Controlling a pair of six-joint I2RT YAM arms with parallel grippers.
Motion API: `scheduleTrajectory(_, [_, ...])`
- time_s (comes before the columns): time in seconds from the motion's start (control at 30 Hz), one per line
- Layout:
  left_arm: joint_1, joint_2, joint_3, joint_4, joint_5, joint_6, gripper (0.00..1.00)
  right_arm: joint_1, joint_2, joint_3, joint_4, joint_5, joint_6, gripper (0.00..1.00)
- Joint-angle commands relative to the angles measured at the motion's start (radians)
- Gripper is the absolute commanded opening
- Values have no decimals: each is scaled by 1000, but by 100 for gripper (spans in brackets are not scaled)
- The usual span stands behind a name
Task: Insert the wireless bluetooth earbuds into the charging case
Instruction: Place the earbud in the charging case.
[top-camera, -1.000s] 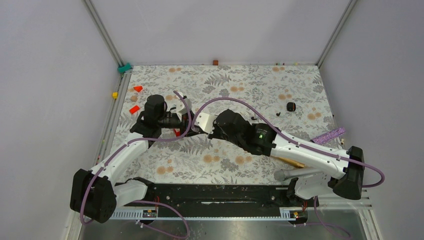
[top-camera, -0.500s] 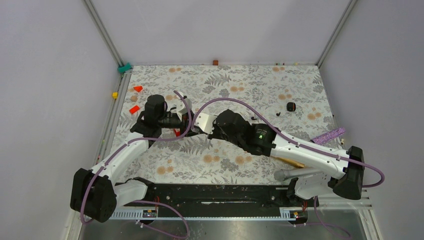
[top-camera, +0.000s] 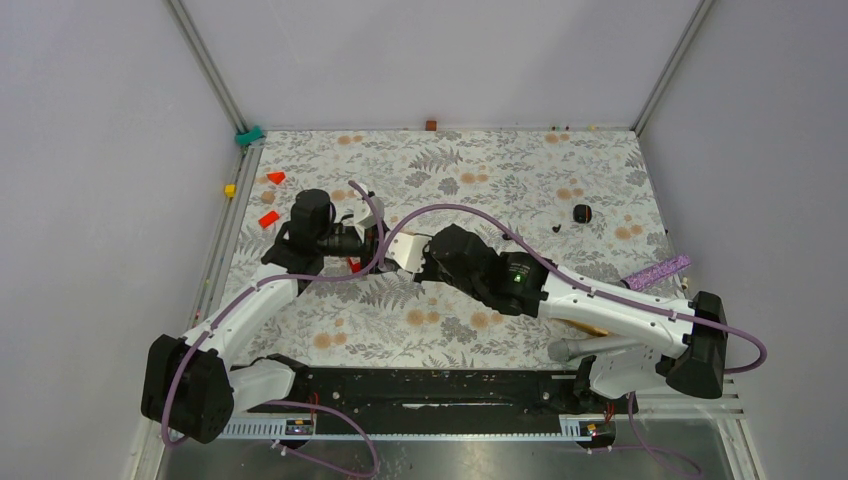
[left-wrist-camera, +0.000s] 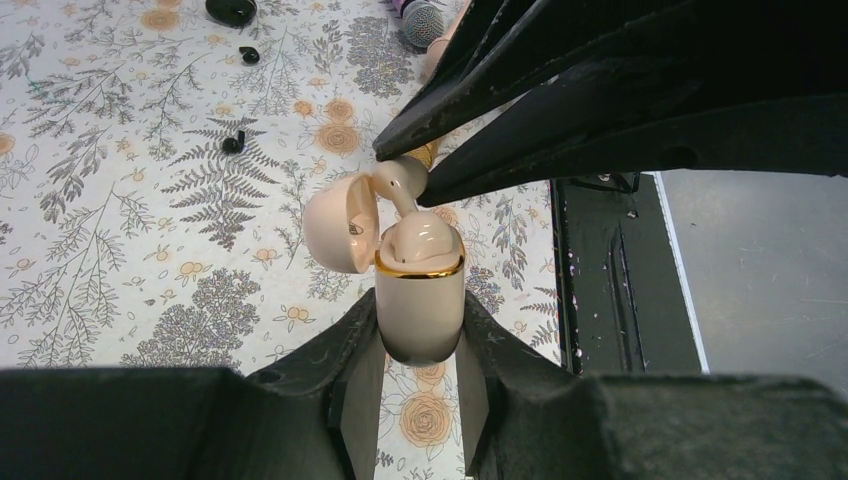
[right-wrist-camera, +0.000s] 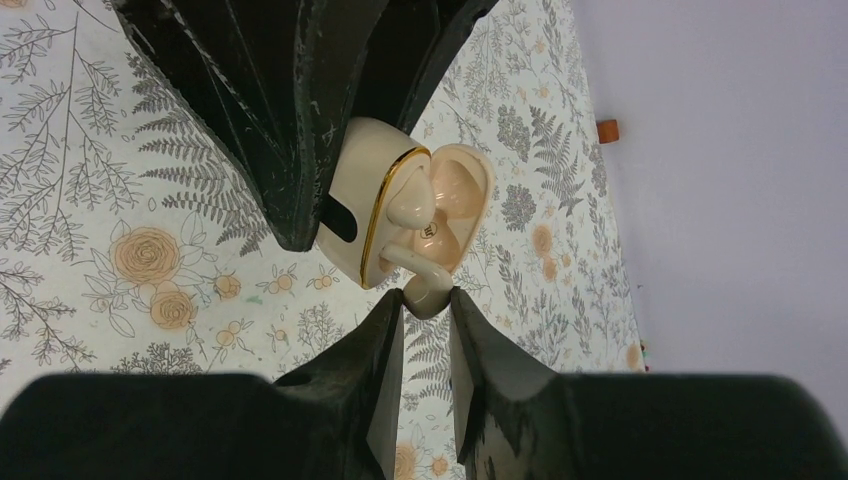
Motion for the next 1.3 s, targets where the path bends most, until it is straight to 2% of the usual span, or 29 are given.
scheduleTrajectory(0.0, [-1, -10, 14, 29, 26, 2, 0, 13, -4, -11, 45, 54, -30, 22])
scheduleTrajectory(1.27, [-1, 1, 20, 30, -32, -12, 0, 60, 5, -35, 75, 70, -62, 22])
